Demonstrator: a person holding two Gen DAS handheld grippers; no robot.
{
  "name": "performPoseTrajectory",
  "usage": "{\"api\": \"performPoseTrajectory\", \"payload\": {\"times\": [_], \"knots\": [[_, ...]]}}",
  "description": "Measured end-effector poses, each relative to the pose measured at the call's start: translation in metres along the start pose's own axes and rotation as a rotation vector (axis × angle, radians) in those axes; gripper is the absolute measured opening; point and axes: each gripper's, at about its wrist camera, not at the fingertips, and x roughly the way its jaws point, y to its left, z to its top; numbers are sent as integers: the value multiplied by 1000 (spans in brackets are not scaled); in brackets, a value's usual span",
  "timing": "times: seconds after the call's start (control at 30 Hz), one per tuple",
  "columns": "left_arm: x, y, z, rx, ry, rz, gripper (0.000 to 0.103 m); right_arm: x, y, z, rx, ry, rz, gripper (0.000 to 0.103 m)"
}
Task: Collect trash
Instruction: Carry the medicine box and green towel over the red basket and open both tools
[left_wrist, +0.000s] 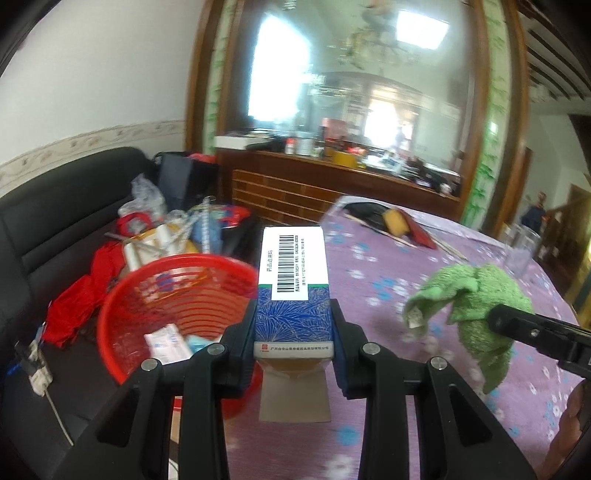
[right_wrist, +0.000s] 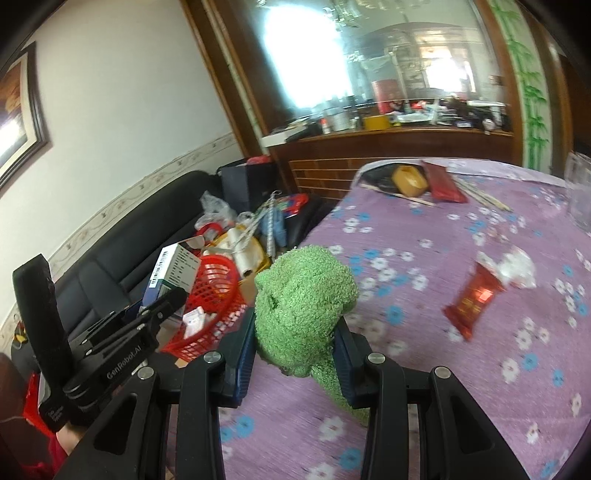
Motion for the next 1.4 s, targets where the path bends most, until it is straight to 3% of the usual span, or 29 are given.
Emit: {"api": "performPoseTrajectory", "payload": {"times": [0.4, 0.77, 0.8, 0.83, 0.87, 0.93, 1.17, 1.4], "knots": [[9, 94, 2, -147, 29, 115, 33, 51, 66, 25, -74, 68, 93, 42], [20, 108, 6, -160, 59, 122, 33, 113, 123, 51, -74, 120, 177, 45], [22, 108, 7, -161, 69, 118, 34, 121, 127, 52, -75, 129, 181, 46], [25, 108, 9, -164, 77, 116, 43, 132, 130, 53, -77, 147, 182, 46], [26, 108, 9, -169, 83, 117, 58, 138, 131, 54, -74, 155, 178, 49], [24, 108, 10, -179, 74, 123, 66, 150, 128, 54, -57, 180, 190, 50], [19, 86, 13, -135, 61, 86, 66, 115, 89, 50, -17, 124, 159, 50], [20, 24, 13, -12, 73, 4, 66, 66, 20, 37, 79, 85, 92, 50]]}}
